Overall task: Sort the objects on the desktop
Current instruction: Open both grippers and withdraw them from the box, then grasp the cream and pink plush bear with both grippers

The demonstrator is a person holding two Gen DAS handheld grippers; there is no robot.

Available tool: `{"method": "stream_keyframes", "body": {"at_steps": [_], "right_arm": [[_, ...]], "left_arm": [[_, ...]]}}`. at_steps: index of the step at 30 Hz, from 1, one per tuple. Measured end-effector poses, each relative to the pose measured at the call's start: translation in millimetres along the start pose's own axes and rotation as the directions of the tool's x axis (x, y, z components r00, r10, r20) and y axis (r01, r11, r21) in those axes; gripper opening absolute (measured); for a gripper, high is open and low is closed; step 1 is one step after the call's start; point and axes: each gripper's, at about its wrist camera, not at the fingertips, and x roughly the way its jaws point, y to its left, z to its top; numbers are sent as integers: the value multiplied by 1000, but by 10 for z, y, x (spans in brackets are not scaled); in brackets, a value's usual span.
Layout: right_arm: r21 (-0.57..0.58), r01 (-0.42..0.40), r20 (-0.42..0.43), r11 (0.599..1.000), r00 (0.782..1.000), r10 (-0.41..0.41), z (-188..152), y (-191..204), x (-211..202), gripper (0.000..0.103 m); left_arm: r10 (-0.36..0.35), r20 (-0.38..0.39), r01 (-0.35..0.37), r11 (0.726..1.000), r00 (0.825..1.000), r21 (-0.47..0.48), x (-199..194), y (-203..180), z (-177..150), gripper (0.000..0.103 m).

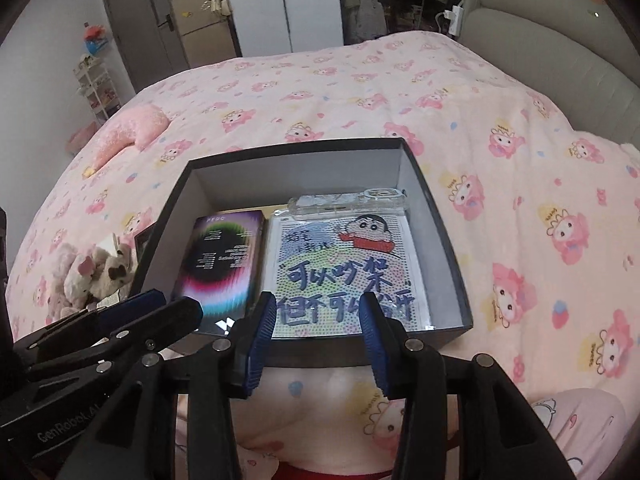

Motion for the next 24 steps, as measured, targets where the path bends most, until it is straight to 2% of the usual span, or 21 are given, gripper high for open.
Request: {"method": "stream_keyframes", "body": {"at_steps": [3,8,13,16,20,23,24], "right_arm": [[-46,-73,-12,996,997,73,-23,347,19,39],[-151,-171,-42,974,985,166,-35,1087,91,39],[-227,-254,-95,940,967,238,-148,1753,255,39],[-225,-303,-155,926,949,273,-189,2001,417,39],[-248,-366,-199,897,925,322,-166,2266,564,39],[-220,-405,-243,887,904,352,-183,2340,673,39],[-212,-400,-253,892,904,345,-190,2350,717,39]], "left_arm": [[62,20,-61,998,998,-9,-266,299,-47,42],[132,50,-127,987,990,-98,-657,945,-172,42],[175,33,-167,971,984,-171,-835,1489,-331,40],[199,38,-187,960,979,-210,-898,1741,-369,40],[199,52,-180,950,979,-257,-963,1999,-418,42],[227,55,-201,933,972,-297,-991,2205,-466,42],[233,51,-205,926,971,-318,-994,2301,-490,43]]}}
